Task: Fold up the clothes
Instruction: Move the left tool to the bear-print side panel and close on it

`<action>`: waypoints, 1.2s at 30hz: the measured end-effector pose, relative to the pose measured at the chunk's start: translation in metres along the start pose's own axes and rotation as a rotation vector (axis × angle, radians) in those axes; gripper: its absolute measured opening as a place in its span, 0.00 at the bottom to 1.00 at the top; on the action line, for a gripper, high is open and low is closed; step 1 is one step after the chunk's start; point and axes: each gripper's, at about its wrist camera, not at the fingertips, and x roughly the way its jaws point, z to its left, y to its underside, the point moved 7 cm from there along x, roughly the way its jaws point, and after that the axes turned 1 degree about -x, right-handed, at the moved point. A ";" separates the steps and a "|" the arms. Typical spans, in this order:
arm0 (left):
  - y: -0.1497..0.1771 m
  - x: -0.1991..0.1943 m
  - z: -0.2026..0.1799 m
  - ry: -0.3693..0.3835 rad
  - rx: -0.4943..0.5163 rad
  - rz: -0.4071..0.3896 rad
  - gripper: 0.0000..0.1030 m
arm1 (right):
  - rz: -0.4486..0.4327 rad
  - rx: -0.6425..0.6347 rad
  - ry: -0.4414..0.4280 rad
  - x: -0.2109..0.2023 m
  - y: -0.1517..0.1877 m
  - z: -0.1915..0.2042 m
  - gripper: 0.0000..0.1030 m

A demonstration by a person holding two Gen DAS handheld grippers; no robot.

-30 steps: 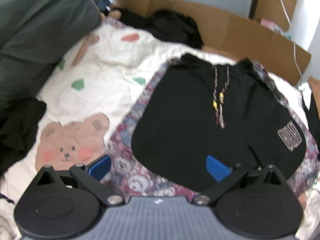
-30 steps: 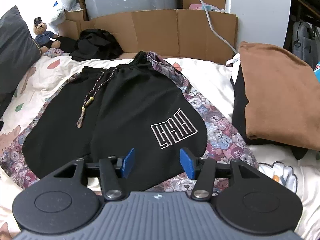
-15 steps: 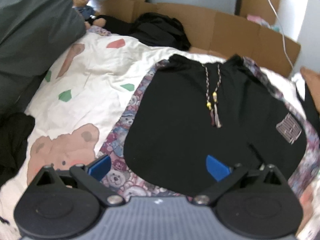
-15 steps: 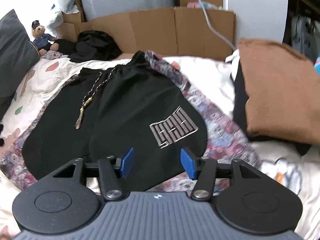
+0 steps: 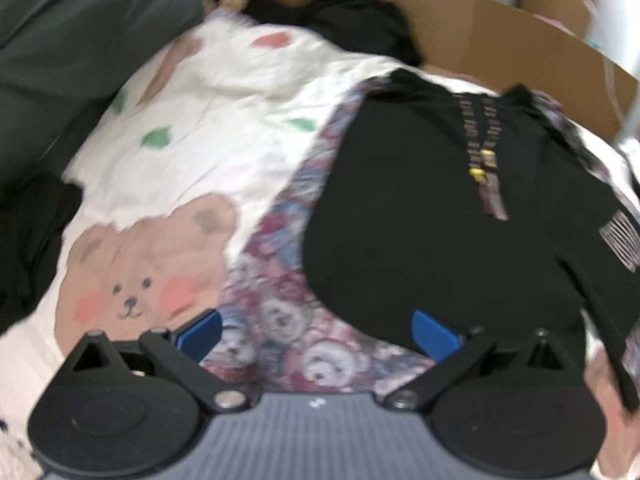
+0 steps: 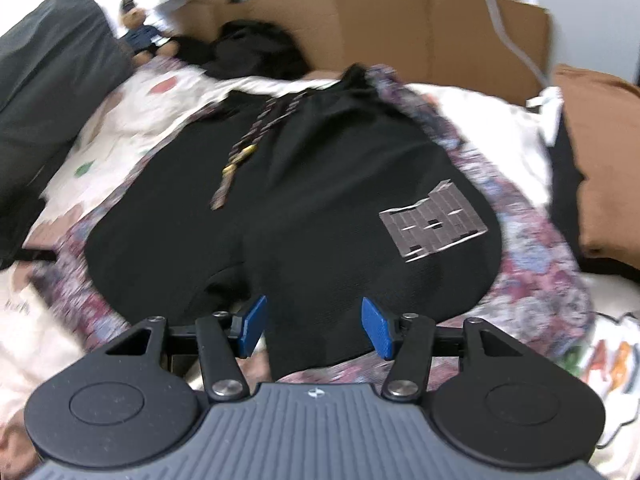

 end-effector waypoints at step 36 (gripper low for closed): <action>0.035 0.013 0.097 -0.133 -0.467 0.195 0.65 | 0.066 -0.041 -0.020 0.011 0.014 0.011 0.56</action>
